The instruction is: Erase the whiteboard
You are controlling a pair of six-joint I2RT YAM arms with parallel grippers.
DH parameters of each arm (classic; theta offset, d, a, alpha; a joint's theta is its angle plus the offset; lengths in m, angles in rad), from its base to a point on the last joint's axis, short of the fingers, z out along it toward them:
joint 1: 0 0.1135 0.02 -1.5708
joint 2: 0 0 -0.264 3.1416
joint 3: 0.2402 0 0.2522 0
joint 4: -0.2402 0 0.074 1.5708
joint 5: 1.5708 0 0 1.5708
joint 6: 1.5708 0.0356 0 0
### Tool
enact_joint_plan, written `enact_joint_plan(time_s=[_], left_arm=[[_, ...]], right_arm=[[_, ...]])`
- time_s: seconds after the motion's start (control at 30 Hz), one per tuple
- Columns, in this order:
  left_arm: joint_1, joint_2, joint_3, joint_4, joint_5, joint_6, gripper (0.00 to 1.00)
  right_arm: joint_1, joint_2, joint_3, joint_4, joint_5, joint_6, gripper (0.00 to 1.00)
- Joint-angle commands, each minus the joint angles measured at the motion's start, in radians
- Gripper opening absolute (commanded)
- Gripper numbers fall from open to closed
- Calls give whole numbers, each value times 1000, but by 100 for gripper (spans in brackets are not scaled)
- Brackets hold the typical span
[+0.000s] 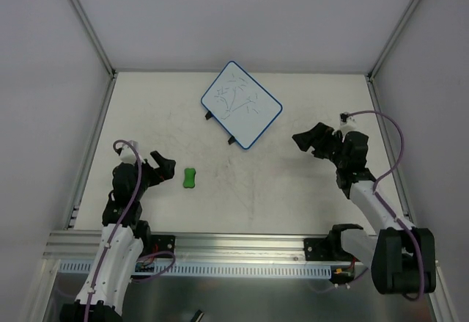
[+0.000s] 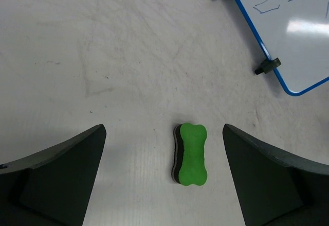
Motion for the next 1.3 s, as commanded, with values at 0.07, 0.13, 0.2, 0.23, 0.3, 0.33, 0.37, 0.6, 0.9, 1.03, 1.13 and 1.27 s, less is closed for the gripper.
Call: enact_joint_plan(time_s=[0.07,0.13,0.2,0.23,0.3,0.33,0.37,0.6,0.9,1.03,1.13,1.27], left_arm=[[5,-118,-12,30,15,-26,99],[5,-155,-30,32,-1,-32,99],[5,-162,-36,30,4,-34,99],[5,-162,-35,30,7,-36,99],[5,-143,-33,30,4,-40,99],[5,-128,-24,30,2,-40,99],[5,-96,-21,30,-1,-43,99],[5,18,10,66,-8,-51,99],[5,42,0,104,7,-83,99],[5,48,5,104,19,-68,99],[5,67,14,104,28,-63,99],[5,111,30,102,38,-59,99]], right_arm=[[-30,200,86,383,-147,133,91],[-27,318,114,537,-210,203,90],[-27,394,134,621,-236,242,88],[-25,457,141,691,-250,251,87],[-19,508,170,738,-261,258,87],[-8,543,183,755,-264,251,86],[-2,557,209,756,-264,245,86],[53,679,324,749,-258,208,87],[67,754,424,651,-270,172,88],[67,748,440,582,-273,147,88],[73,746,444,551,-278,130,88],[79,763,454,557,-296,133,86]])
